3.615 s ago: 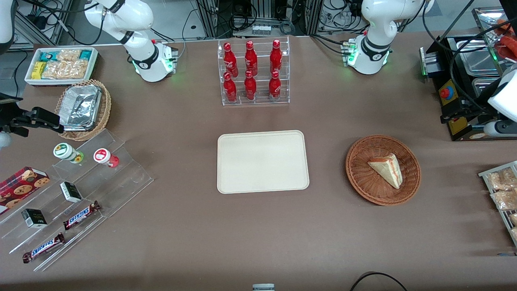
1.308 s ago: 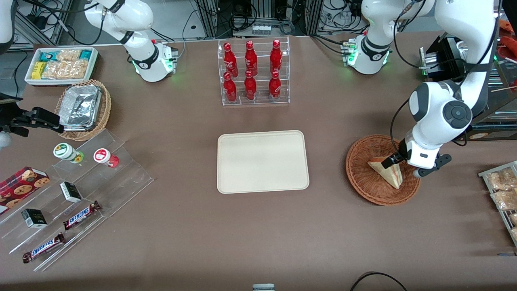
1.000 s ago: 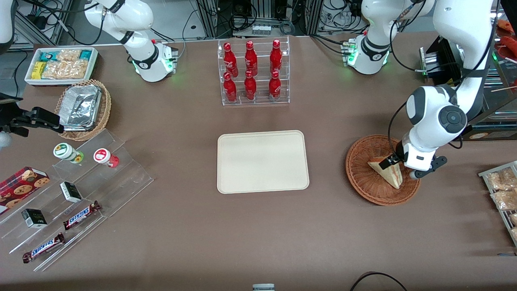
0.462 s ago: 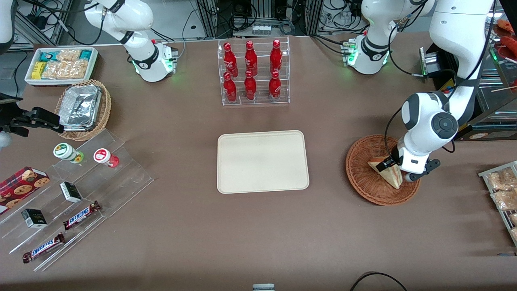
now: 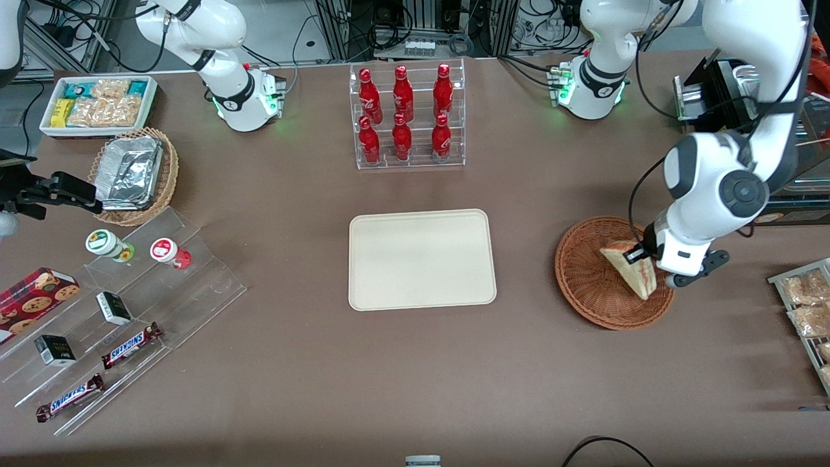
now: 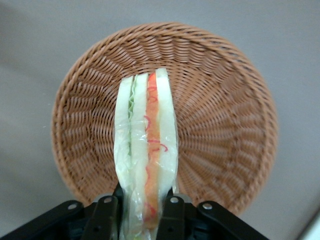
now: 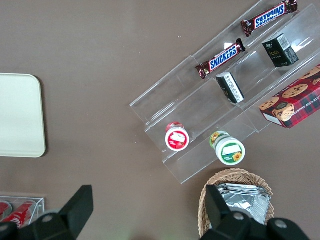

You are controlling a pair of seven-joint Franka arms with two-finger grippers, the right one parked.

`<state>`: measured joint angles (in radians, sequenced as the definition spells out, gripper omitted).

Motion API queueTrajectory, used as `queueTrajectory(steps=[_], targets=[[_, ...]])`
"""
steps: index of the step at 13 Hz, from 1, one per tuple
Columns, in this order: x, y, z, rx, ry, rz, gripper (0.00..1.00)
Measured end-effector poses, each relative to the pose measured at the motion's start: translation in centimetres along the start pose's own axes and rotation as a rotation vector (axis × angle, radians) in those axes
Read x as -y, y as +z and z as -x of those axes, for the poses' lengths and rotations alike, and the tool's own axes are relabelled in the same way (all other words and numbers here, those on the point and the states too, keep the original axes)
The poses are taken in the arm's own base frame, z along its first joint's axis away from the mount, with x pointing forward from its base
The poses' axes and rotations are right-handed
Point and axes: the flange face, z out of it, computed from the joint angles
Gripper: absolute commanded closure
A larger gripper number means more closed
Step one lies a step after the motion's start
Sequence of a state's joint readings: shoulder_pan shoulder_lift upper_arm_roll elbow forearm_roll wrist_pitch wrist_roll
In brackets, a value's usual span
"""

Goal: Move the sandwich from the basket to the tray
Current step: 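Lift the sandwich and carry it with the left gripper over the tray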

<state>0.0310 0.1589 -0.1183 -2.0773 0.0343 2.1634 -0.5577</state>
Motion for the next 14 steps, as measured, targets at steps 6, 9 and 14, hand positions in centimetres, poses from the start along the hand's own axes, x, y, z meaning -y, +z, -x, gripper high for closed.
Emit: queueTrajectory(steps=[6,9,14], targets=[[-11.1,-10.8,4.8,0.027,0.194,-0.001,1.00],[-17.8,-10.3,8.1,0.053,0.306,0.042,1.00],[-29.1,-5.6,16.3,0.015,0.416,-0.027,1.00]])
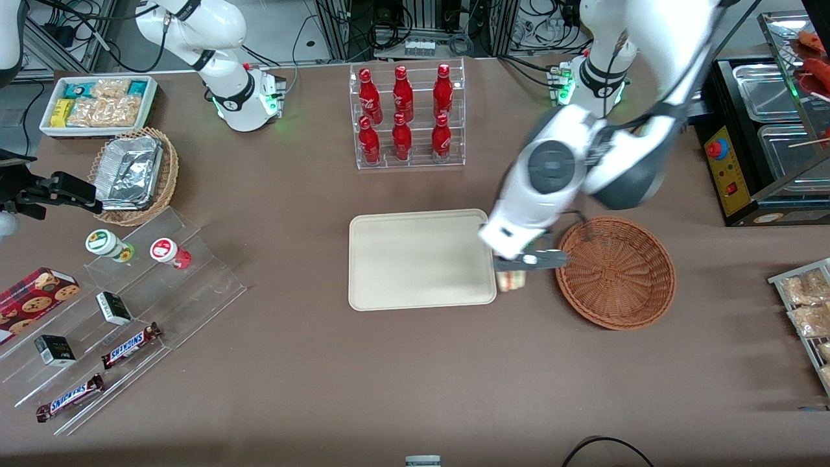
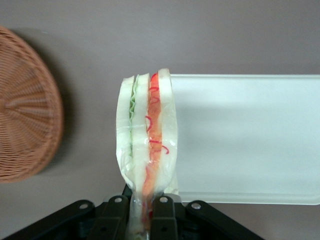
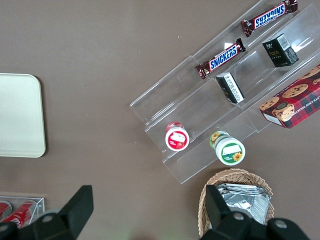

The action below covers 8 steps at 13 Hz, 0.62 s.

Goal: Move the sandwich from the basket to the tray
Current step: 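Lift the sandwich and carry it with the left gripper over the tray, then lower the sandwich onto the tray and open the left gripper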

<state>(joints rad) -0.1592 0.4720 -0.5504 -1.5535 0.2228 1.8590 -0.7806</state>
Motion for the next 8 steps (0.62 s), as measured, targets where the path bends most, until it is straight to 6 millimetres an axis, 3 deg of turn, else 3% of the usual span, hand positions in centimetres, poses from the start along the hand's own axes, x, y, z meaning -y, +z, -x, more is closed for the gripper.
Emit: queueTrajectory(steps=[2,4,8], targets=[[-4.6,2.2,1.4,-0.007,0.035,-0.015,1.00],[-8.1,4.2,2.3,-0.030,0.051,-0.005,1.00],[-12.3,9.0,3.8,-0.064,0.073,0.000,1.00]])
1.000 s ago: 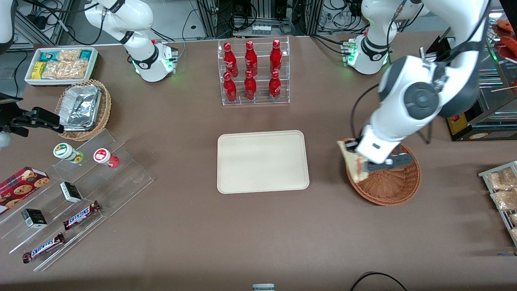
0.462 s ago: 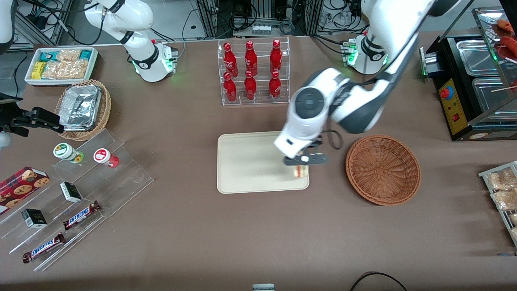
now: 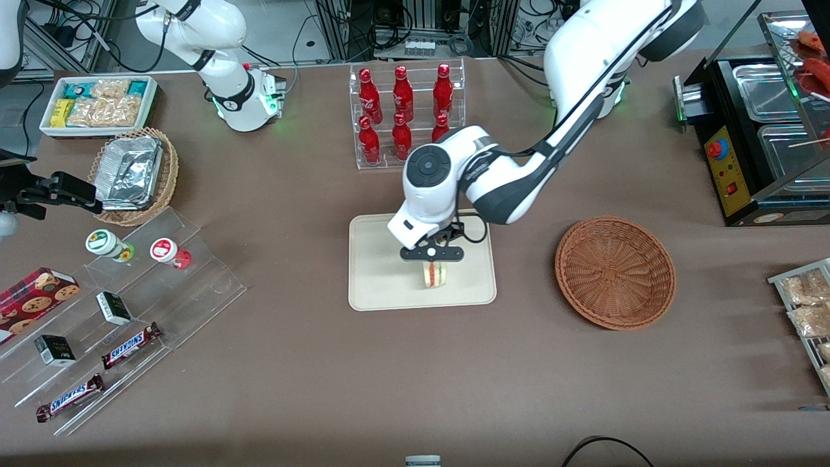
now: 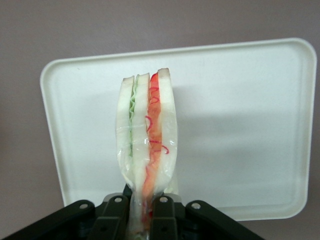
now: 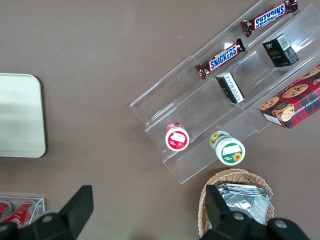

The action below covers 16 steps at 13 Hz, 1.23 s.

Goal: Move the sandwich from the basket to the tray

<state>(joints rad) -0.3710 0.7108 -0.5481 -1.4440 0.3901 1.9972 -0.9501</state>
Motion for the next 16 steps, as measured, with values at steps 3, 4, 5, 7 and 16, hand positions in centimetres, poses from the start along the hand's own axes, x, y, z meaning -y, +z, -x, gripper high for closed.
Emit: queueTrajectory(steps=[3,4,5,7,16], targets=[[-1.9,3.2,0.9,-0.009,0.007,0.011,1.00],[-2.2,4.0,1.1,-0.011,0.014,0.008,1.00],[-2.5,4.6,1.2,-0.011,0.018,0.001,1.00],[-2.7,5.8,1.5,-0.008,0.022,-0.014,0.52],[-1.3,1.6,-0.9,-0.055,-0.030,-0.020,0.00]])
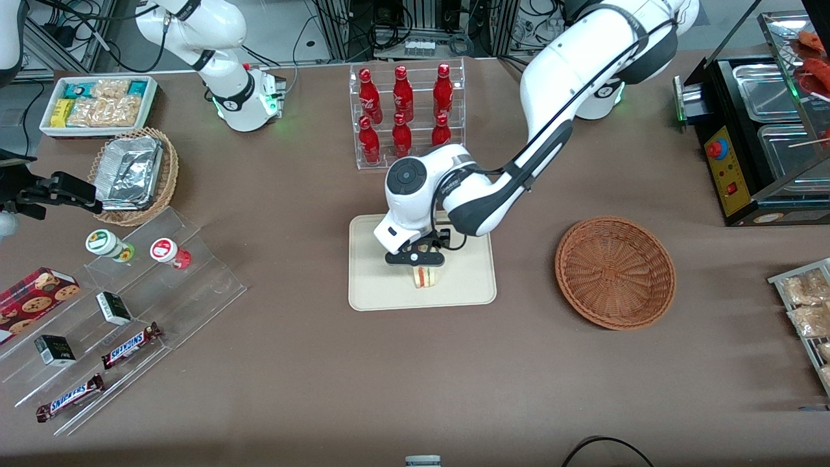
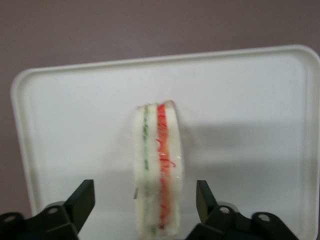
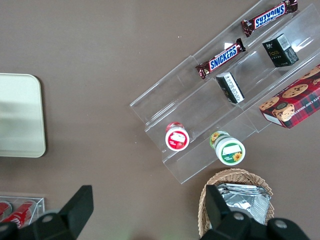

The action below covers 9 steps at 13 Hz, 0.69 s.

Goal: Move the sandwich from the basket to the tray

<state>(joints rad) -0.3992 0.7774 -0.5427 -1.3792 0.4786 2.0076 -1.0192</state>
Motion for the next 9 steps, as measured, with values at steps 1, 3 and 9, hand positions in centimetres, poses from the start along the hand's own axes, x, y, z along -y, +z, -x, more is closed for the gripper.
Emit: queueTrajectory(steps=[1,3,9], targets=[[1.4,-2.4,-0.8,0.004,-0.033,-0.012,0.00],[4.9,-8.1,-2.4,0.016,-0.112,-0.018,0.00],[21.2,-20.7,-6.4,0.088,-0.272,-0.040,0.00]])
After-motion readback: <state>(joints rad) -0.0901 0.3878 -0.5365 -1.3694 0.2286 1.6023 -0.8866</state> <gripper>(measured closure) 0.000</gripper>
